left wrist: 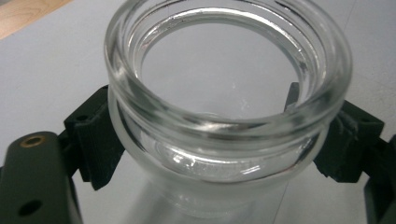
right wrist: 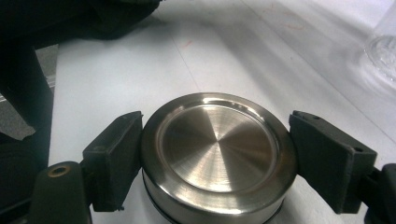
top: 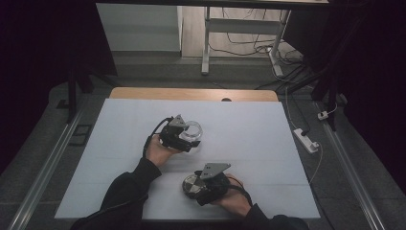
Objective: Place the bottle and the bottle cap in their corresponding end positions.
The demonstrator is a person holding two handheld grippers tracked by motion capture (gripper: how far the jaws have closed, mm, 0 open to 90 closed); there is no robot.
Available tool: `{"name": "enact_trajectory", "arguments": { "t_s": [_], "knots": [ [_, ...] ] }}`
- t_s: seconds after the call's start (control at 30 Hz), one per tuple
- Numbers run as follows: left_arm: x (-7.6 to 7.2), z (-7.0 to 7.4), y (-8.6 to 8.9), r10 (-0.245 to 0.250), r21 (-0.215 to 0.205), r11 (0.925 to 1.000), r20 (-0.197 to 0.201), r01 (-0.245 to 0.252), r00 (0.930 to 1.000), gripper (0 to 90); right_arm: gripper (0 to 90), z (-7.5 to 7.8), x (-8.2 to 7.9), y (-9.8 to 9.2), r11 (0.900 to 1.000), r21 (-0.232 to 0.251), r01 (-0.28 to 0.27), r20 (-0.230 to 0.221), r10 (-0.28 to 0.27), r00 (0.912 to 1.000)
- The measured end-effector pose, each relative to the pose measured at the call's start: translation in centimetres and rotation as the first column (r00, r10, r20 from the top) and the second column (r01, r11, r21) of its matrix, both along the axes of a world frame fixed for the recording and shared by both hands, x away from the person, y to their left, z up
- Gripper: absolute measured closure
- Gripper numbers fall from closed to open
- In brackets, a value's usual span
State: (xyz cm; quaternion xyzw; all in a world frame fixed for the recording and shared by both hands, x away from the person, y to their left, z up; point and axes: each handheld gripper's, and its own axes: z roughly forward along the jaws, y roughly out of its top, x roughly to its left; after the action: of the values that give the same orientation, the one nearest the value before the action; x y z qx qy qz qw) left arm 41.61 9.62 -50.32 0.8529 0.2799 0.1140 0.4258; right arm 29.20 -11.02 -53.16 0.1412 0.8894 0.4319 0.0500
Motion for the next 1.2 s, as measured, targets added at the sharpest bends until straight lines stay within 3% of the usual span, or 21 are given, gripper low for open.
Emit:
{"name": "enact_trajectory", "arguments": {
  "t_s": [0.3,0.53,0.93,1.1,1.2],
  "knots": [
    [0.1,-0.8,-0.3,-0.002,0.023,0.9997,0.001,0.002,1.0,15.8,19.4,-0.4,0.1,0.0,0.999,-0.043,-0.01,0.007,0.01,0.9999],
    [0.0,-0.9,-0.2,-0.001,0.016,0.9999,0.005,0.001,1.0,15.7,19.2,-0.6,-0.3,0.2,0.995,-0.089,-0.034,0.068,0.04,0.9969],
    [0.0,-0.9,-0.1,-0.007,0.015,0.9999,0.002,0.006,1.0,14.9,14.9,-0.7,0.1,0.3,0.996,-0.091,-0.02,0.022,0.022,0.9995],
    [-0.2,-0.6,0.0,-0.005,0.03,0.9995,0.001,0.005,1.0,9.9,9.4,-0.2,0.1,0.2,0.998,-0.058,-0.003,-0.008,0.003,1.0],
    [-0.2,-0.5,0.3,-0.02,-0.004,0.9998,-0.019,0.02,0.9996,6.5,6.7,0.0,0.1,0.1,0.999,-0.042,0.003,-0.017,-0.004,0.9999]
  ]
}}
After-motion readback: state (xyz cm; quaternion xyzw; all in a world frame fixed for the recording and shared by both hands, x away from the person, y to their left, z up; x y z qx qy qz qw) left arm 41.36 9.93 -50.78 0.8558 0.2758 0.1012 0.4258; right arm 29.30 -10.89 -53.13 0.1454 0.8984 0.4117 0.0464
